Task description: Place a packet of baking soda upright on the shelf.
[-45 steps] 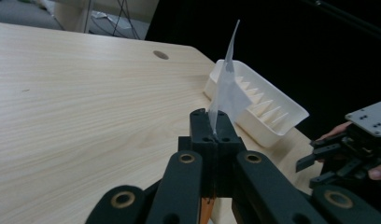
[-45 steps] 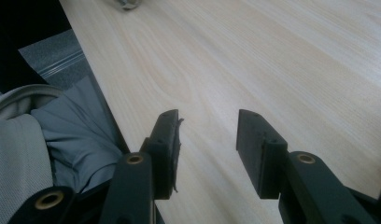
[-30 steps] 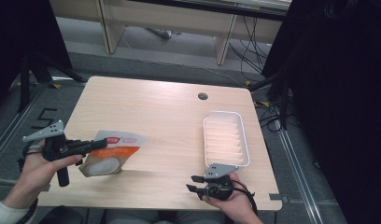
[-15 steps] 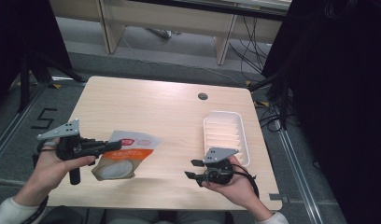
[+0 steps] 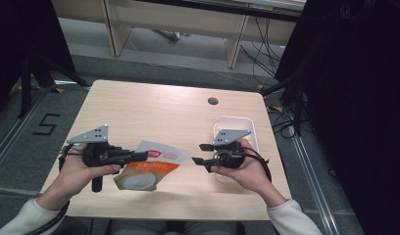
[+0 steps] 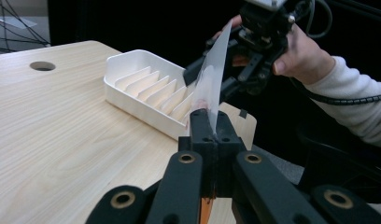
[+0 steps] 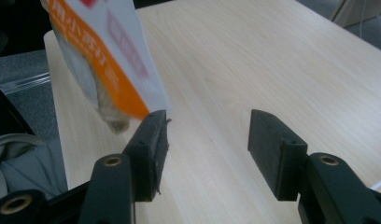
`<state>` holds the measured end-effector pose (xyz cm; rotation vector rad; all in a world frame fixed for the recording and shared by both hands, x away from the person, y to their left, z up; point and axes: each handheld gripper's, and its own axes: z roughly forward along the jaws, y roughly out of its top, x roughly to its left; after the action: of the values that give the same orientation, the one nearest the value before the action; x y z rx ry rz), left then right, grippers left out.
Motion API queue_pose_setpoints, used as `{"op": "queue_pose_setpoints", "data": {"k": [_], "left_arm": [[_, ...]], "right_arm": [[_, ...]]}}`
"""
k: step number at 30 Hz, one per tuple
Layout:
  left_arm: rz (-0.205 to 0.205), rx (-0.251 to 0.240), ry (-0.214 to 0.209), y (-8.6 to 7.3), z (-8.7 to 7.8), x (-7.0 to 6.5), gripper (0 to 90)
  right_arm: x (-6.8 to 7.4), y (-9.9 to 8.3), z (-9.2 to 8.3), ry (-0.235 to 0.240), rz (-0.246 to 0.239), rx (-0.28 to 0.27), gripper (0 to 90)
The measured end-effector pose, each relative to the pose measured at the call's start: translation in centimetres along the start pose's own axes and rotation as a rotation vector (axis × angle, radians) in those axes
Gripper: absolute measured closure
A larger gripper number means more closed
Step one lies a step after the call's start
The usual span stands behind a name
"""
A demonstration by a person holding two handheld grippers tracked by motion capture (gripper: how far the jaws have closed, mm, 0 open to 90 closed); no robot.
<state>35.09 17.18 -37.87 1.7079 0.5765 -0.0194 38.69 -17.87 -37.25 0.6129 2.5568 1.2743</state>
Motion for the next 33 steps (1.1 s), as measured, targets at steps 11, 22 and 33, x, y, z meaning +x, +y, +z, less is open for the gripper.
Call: {"op": "queue_pose_setpoints", "data": {"k": [11,22,33], "left_arm": [[0.017,0.020,-0.047,0.5,1.8,-0.8,89.5],[0.020,0.015,-0.047,0.8,2.3,-0.8,89.5],[0.059,-0.054,-0.033,0.2,1.8,0.4,89.0]], "right_arm": [[0.7,1.6,2.4,0.194,-0.065,0.096,54.2],[1.7,1.1,3.3,0.234,-0.108,0.176,86.3],[2.4,4.8,0.9,0.188,-0.160,0.296,90.0]]}}
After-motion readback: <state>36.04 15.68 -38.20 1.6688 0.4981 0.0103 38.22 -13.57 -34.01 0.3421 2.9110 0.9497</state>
